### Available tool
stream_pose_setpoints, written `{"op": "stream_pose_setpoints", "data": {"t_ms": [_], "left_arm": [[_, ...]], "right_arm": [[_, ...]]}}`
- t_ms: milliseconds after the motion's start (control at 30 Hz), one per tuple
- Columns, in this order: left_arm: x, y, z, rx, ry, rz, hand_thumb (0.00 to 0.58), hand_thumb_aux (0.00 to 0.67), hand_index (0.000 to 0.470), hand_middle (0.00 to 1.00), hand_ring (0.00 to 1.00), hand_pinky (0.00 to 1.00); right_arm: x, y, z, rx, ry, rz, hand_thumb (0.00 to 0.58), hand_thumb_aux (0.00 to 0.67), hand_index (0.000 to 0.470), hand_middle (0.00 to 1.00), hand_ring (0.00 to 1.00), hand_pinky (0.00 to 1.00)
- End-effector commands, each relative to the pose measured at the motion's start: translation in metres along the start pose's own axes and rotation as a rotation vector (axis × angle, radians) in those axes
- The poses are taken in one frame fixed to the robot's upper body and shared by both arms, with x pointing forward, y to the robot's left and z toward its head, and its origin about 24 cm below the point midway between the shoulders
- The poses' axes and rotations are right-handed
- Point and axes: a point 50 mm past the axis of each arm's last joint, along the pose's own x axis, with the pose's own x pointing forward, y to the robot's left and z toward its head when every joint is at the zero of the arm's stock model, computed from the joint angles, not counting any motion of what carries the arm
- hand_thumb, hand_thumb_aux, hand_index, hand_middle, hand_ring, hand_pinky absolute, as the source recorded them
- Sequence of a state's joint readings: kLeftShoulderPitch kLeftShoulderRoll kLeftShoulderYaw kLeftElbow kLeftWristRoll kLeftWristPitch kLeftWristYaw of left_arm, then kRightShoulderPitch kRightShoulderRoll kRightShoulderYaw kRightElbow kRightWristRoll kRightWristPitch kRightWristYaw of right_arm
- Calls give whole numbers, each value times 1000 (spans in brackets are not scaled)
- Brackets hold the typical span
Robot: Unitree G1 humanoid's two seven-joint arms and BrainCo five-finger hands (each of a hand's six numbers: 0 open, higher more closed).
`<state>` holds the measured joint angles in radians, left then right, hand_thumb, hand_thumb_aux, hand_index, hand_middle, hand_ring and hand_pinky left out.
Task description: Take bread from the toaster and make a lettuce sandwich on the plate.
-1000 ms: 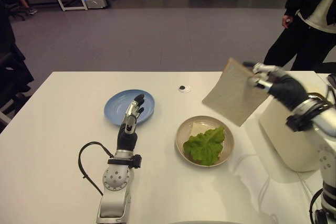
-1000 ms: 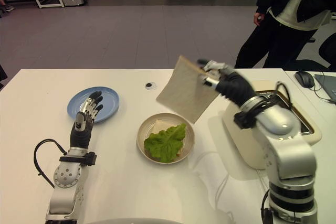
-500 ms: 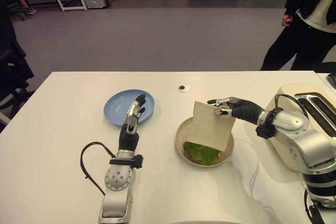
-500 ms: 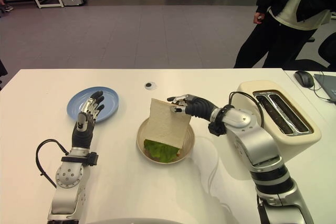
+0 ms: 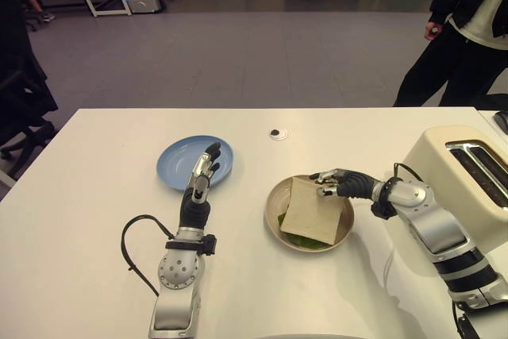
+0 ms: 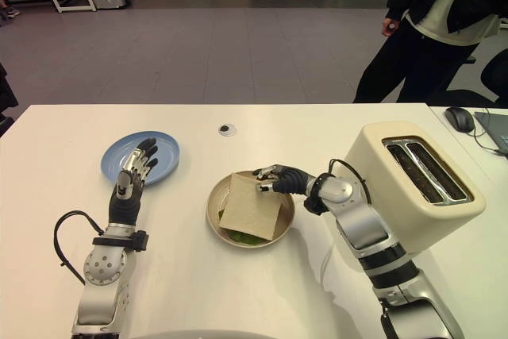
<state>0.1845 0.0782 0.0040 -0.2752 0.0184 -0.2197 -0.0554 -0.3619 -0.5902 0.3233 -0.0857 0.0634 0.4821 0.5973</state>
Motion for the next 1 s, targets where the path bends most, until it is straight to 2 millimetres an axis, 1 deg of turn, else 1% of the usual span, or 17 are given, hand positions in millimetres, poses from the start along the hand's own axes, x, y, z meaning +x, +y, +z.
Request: {"op": "stream_pose_setpoints", "data": {"t_ms": [33, 167, 267, 333, 400, 467, 500, 533, 567, 600, 633, 667, 700, 733, 767, 900, 1000], "left_arm": [[-2, 0, 0, 6, 11, -11, 0, 0, 0, 0, 0, 0], [-3, 0, 0, 18, 11, -23, 0, 0, 0, 0, 0, 0], [-4, -1, 0, 19, 12, -26, 0, 0, 0, 0, 0, 0], [-4, -2, 0, 17, 13, -29, 0, 0, 0, 0, 0, 0], [-5, -3, 0, 12, 14, -39, 0, 0, 0, 0, 0, 0], [-5, -5, 1, -10, 16, -62, 0, 0, 0, 0, 0, 0], [-6, -7, 2, -30, 18, -81, 0, 0, 0, 0, 0, 0], [-6, -8, 3, -36, 16, -110, 0, 0, 0, 0, 0, 0], [-6, -12, 6, -31, 11, -164, 9, 5, 4, 0, 0, 0], [-7, -18, 8, -10, 4, -234, 487, 402, 282, 0, 0, 0], [-9, -24, 9, 17, 7, -313, 580, 670, 470, 35, 35, 35], [-12, -32, 11, 62, 7, -413, 580, 670, 470, 349, 349, 349], [-15, -38, 12, 114, -1, -485, 580, 670, 470, 722, 722, 722], [-17, -43, 14, 151, -12, -552, 580, 670, 470, 839, 839, 839], [-18, -46, 17, 183, -27, -602, 580, 670, 470, 1000, 1000, 1000], [-23, -56, 28, 346, -85, -826, 580, 670, 470, 1000, 1000, 1000], [-38, -70, 28, 542, -96, -1082, 580, 670, 470, 1000, 1000, 1000]], "right_arm": [[6, -5, -4, -23, -1, -23, 0, 0, 0, 0, 0, 0], [6, -17, 16, -21, -128, -94, 0, 0, 0, 0, 0, 0], [-1, -27, 32, -13, -228, -155, 0, 0, 0, 0, 0, 0], [-10, -30, 45, -30, -330, -193, 0, 0, 0, 0, 0, 0], [-26, -31, 56, -16, -463, -241, 0, 0, 0, 0, 0, 0], [-41, -28, 60, -16, -544, -286, 0, 0, 0, 0, 0, 0], [-46, -25, 60, -1, -574, -302, 478, 389, 273, 0, 0, 0], [-52, -19, 60, 14, -611, -302, 493, 410, 288, 0, 0, 0], [-57, -10, 57, 36, -628, -293, 580, 670, 470, 0, 0, 0], [-60, 1, 52, 32, -634, -265, 580, 670, 470, 220, 220, 220], [-63, 12, 48, 13, -629, -237, 580, 670, 470, 557, 557, 557], [-66, 21, 44, -17, -619, -209, 580, 670, 470, 886, 886, 886], [-70, 30, 41, -60, -613, -175, 580, 670, 470, 1000, 1000, 1000], [-74, 37, 38, -102, -605, -142, 580, 670, 470, 1000, 1000, 1000], [-76, 44, 35, -143, -588, -101, 580, 670, 470, 1000, 1000, 1000], [-83, 72, 20, -313, -505, 105, 580, 670, 470, 1000, 1000, 1000], [-89, 100, 11, -413, -437, 298, 580, 670, 470, 1000, 1000, 1000]]}}
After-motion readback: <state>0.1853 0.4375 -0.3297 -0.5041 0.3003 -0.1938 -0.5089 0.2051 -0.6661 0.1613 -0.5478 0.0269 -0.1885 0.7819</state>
